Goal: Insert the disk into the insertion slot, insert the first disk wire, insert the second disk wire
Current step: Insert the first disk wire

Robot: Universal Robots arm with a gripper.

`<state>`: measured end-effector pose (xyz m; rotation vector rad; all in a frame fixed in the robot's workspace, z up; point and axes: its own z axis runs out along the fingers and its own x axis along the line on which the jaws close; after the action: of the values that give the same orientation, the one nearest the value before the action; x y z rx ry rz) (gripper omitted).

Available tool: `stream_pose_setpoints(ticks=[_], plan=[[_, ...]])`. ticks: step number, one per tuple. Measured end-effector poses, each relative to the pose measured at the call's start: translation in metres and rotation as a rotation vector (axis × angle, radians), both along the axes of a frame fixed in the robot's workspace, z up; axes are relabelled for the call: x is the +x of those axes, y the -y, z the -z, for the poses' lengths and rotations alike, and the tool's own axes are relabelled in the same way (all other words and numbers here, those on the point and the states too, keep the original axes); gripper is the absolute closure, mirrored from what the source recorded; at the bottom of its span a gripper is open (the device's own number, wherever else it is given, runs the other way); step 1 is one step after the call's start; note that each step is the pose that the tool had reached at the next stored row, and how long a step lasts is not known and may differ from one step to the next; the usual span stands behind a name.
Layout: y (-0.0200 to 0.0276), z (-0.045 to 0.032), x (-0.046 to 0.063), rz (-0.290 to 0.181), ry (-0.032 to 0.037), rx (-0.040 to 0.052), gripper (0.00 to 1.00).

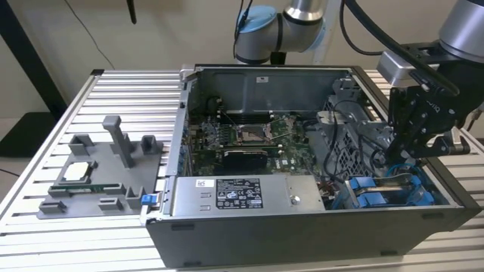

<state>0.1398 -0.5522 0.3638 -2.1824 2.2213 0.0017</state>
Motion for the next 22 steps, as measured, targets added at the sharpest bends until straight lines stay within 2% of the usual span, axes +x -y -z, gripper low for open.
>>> stream_pose_setpoints(ticks=[3, 7, 10, 22], plan=[[0.0021, 0.002, 0.0, 0.0, -0.0001, -0.0004, 1.0], [0.0091, 0.0042, 0.001, 0.0, -0.002, -0.0005, 1.0], [0.0123, 0.0052, 0.002, 0.0, -0.0045, -0.0004, 1.0], [0.0137, 0.006, 0.003, 0.0, -0.0051, -0.0005, 1.0]])
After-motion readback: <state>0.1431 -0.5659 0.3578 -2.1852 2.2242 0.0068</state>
